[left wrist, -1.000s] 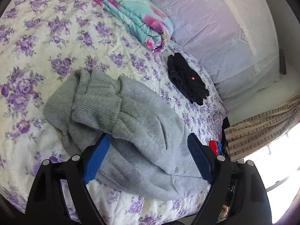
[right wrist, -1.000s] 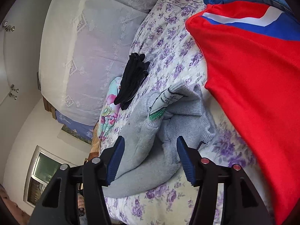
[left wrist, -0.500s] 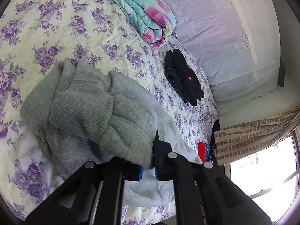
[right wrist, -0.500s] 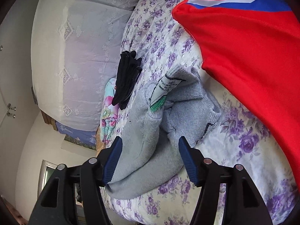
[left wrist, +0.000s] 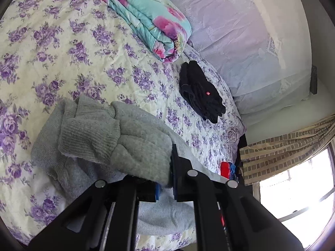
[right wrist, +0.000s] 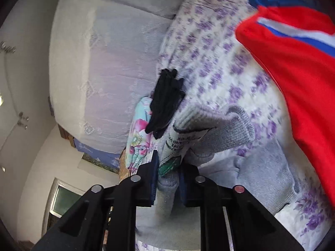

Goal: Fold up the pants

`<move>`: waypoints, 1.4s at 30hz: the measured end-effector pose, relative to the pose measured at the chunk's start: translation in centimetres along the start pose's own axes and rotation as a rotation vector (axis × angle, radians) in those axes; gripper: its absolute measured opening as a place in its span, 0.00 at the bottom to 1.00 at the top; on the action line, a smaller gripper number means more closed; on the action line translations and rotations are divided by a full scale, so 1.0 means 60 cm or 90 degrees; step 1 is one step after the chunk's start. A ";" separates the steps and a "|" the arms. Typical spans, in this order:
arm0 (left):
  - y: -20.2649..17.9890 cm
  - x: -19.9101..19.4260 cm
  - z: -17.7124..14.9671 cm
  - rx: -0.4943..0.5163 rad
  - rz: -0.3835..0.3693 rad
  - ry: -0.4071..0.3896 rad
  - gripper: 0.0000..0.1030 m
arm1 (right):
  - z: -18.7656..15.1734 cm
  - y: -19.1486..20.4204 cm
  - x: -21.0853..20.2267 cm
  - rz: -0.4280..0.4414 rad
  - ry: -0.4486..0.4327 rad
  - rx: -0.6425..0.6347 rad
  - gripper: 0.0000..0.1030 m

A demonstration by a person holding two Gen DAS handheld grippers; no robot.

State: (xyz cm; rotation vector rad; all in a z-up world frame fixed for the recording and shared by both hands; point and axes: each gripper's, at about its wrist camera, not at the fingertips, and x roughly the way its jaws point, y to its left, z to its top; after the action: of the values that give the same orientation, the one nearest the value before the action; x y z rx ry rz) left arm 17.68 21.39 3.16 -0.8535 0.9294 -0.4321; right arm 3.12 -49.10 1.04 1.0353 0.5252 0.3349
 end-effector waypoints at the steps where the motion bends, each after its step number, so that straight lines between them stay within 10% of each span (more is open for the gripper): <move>1: 0.003 -0.006 -0.006 0.004 -0.003 0.000 0.07 | -0.008 0.000 -0.011 -0.003 0.005 -0.015 0.17; 5: 0.067 0.005 -0.049 -0.031 0.013 0.036 0.07 | -0.049 -0.099 -0.025 -0.110 0.059 0.046 0.17; 11: 0.129 0.016 -0.083 -0.080 -0.004 0.051 0.08 | -0.080 -0.134 -0.067 -0.090 0.050 0.106 0.26; 16: 0.095 0.006 -0.090 -0.025 0.047 0.036 0.11 | -0.102 -0.128 -0.087 -0.098 0.057 0.128 0.71; 21: 0.071 -0.030 -0.103 -0.004 0.063 -0.006 0.53 | -0.115 -0.132 -0.074 -0.095 0.029 0.143 0.76; 42: 0.130 0.008 -0.102 -0.082 0.120 -0.030 0.72 | -0.110 -0.094 -0.004 -0.178 0.019 0.076 0.97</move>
State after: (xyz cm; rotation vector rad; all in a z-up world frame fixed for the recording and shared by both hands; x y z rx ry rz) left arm 12.61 23.03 -5.23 -0.8794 0.9924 -0.1909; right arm -0.67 -47.16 -6.49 1.0568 0.7147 0.0727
